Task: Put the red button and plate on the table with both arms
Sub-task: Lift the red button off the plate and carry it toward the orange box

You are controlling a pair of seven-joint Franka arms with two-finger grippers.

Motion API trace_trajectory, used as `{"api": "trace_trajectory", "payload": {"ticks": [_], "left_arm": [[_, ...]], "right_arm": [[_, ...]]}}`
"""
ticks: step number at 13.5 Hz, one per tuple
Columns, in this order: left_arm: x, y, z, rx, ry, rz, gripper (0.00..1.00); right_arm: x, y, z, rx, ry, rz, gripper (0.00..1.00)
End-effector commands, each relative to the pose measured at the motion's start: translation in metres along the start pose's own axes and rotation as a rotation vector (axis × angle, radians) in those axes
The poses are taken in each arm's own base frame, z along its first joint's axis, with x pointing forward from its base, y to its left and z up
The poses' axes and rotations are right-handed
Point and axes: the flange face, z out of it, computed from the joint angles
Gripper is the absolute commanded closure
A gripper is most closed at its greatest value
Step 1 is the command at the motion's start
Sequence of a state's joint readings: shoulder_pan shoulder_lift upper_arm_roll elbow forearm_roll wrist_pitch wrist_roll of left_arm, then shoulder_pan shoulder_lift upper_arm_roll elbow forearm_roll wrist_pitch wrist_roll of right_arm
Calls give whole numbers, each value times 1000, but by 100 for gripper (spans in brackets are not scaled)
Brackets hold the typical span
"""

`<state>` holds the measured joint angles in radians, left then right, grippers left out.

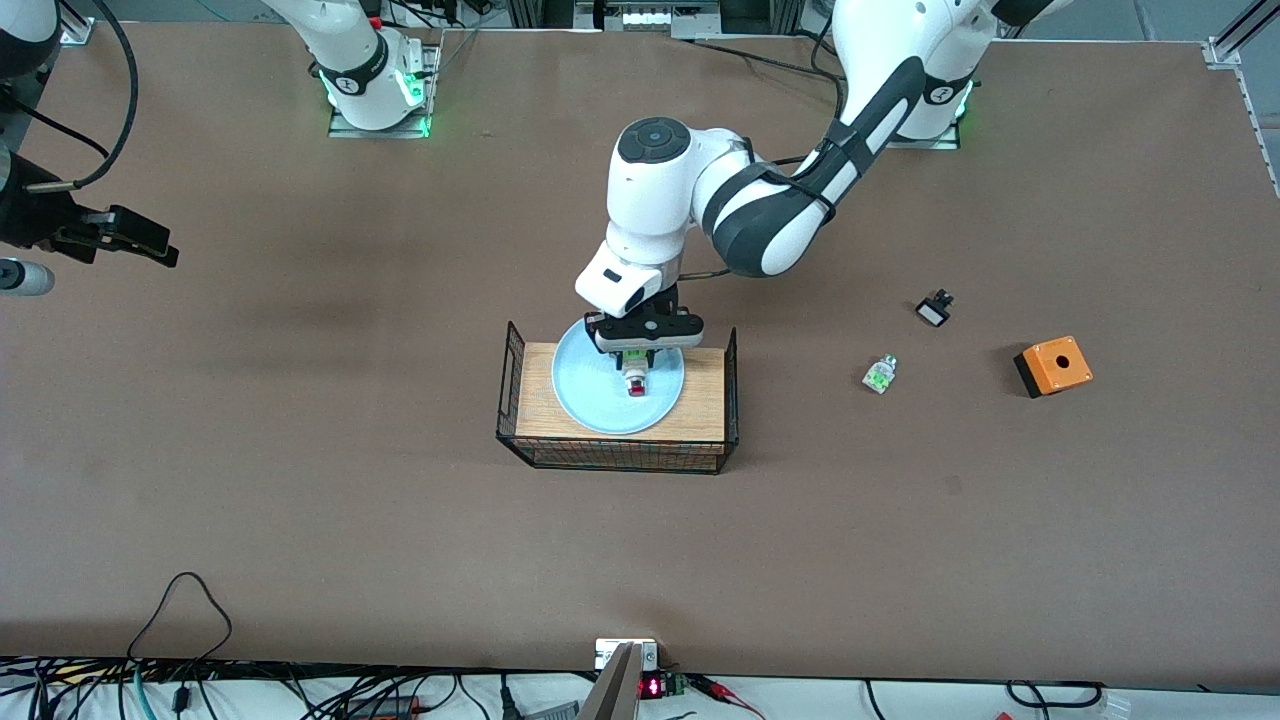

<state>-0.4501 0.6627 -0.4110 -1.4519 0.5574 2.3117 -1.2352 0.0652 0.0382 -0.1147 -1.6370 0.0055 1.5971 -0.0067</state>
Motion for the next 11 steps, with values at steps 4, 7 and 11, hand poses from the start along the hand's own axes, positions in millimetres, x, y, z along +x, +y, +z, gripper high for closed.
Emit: {"api": "trace_trajectory", "payload": {"ticks": [4, 7, 11], "left_arm": [[17, 4, -97, 57, 7, -57, 79], [24, -19, -142, 186, -58, -78, 78], [92, -101, -163, 258, -201, 58, 77]], "right_arm": [[-3, 0, -5, -1, -2, 2, 0], [-5, -4, -7, 26, -2, 38, 0], [-13, -96, -23, 140, -27, 277, 0]]}}
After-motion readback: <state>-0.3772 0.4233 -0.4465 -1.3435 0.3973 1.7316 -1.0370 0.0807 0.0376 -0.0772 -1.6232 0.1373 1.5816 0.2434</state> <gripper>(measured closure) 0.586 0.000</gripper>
